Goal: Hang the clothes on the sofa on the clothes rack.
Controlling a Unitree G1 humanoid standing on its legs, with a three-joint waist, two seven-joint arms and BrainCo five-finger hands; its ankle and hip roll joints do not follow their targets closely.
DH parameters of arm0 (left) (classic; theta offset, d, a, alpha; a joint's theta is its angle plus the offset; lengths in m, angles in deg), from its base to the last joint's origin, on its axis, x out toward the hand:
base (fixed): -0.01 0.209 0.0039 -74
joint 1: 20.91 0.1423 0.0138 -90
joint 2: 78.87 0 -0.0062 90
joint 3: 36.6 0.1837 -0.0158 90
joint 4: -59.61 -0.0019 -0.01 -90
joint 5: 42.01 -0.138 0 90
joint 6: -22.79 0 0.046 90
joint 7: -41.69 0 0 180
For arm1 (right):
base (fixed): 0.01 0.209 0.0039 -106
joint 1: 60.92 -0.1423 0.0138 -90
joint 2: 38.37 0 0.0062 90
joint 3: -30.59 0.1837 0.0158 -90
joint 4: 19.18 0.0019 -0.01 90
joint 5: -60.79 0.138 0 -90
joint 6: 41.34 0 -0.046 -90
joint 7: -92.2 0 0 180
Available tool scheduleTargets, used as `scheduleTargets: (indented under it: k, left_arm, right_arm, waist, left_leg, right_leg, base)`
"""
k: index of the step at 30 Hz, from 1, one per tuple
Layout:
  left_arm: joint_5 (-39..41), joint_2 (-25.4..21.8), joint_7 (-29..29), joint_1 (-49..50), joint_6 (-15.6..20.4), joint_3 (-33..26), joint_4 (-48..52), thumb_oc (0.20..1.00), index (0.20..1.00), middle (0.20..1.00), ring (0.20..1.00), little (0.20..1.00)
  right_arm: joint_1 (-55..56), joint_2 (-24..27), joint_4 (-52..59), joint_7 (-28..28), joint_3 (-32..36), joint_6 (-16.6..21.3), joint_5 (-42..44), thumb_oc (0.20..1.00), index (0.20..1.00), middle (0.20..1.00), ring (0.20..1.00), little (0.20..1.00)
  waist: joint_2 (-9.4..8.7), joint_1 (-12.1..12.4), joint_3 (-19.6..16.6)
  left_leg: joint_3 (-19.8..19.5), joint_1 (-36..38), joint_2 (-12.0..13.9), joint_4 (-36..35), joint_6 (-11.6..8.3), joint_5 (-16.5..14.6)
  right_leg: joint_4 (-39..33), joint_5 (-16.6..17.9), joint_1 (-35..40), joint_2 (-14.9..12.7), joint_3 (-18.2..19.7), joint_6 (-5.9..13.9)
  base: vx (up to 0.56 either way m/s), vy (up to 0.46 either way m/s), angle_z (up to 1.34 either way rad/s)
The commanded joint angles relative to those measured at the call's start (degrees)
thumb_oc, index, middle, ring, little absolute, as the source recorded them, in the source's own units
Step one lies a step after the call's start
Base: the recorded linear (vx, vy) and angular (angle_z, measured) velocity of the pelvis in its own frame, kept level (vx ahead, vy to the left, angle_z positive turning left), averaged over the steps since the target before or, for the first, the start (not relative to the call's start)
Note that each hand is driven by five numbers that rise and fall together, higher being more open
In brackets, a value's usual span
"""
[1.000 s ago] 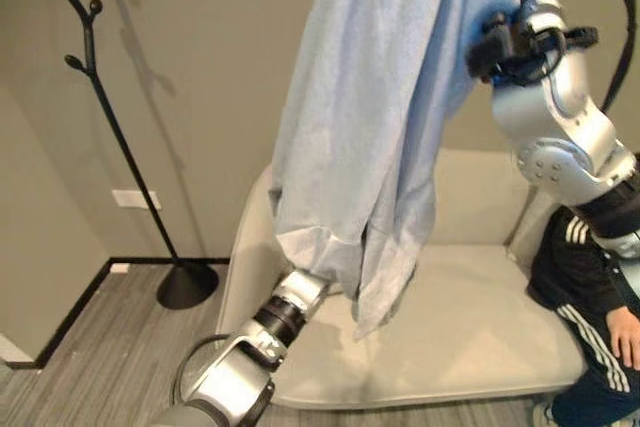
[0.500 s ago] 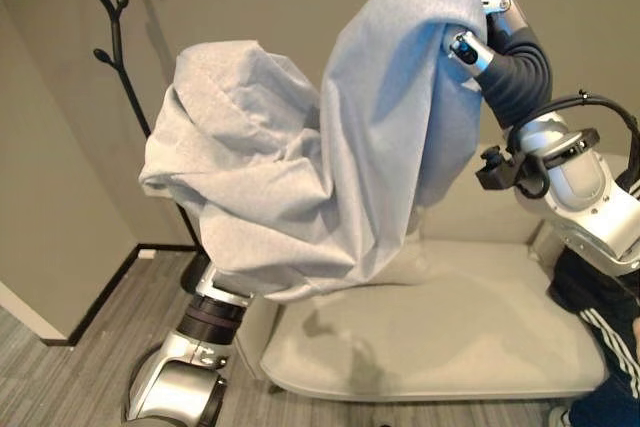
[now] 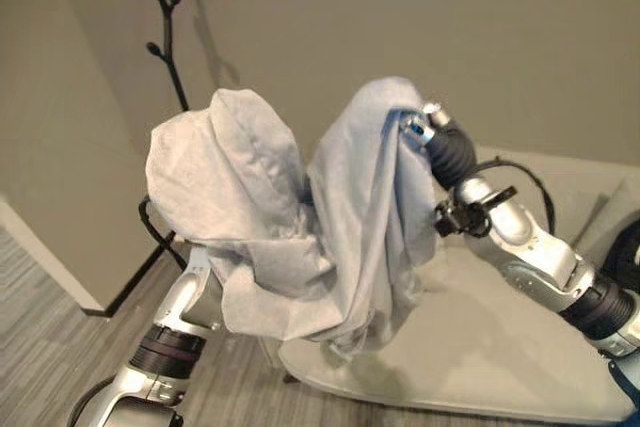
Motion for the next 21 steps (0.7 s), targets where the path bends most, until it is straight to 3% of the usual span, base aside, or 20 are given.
scheduleTargets:
  k: [1,12,13,15,21]
  left_arm:
    - [-1.01,0.22,0.80,-4.00,1.74,0.84,1.91,0.200,0.200,0.200,0.200,0.200]
    - [0.94,2.04,1.23,-5.42,3.36,3.34,0.17,0.200,0.200,0.200,0.200,0.200]
    - [31.84,10.22,10.44,16.03,17.17,2.40,-9.93,0.200,0.200,0.200,0.200,0.200]
    - [32.51,11.30,10.56,15.66,17.14,3.06,-10.97,0.200,0.200,0.200,0.200,0.200]
    - [32.78,11.50,13.28,15.79,16.53,4.81,-10.50,0.200,0.200,0.200,0.200,0.200]
  right_arm:
    - [-2.32,-0.51,-0.87,-1.40,6.05,3.25,1.95,0.200,0.200,0.200,0.200,0.200]
    - [-0.66,-5.44,-5.03,-0.19,9.52,4.99,0.43,0.200,0.200,0.200,0.200,0.200]
    - [33.64,-16.25,-4.66,-3.39,19.81,5.94,-4.60,0.200,0.200,0.200,0.200,0.200]
    - [33.77,-16.44,-3.98,-3.51,19.73,6.03,-4.02,0.200,0.200,0.200,0.200,0.200]
    - [35.38,-16.74,-5.14,-3.72,19.42,5.05,-2.33,0.200,0.200,0.200,0.200,0.200]
  waist:
    - [1.47,0.93,-0.09]
    - [1.28,2.17,-0.40]
    - [-0.19,4.91,3.81]
    - [0.24,4.33,2.82]
    - [1.29,4.15,2.19]
  left_leg:
    - [-4.37,-2.44,-0.45,1.29,0.53,-5.12]
    - [-5.50,-2.60,-0.69,1.62,0.63,-5.01]
    - [5.88,-10.19,4.05,5.36,-1.19,-2.76]
    - [5.40,-9.11,5.29,5.12,-1.92,-2.02]
    - [3.98,-8.09,6.98,4.40,-3.13,-0.08]
  right_leg:
    - [9.75,-6.72,-0.15,-5.44,0.67,4.28]
    - [10.08,-6.86,0.35,-5.94,-0.80,4.12]
    - [4.36,-5.45,4.44,-8.55,-8.33,5.08]
    - [2.90,-7.18,5.03,-6.88,-6.78,4.26]
    - [2.01,-9.78,6.81,-4.54,-7.84,2.89]
  base:
    - [-0.03,0.010,0.12]
    - [-0.02,-0.005,0.08]
    - [-0.02,-0.059,0.02]
    - [0.01,-0.203,-0.02]
    - [-0.01,-0.148,0.09]
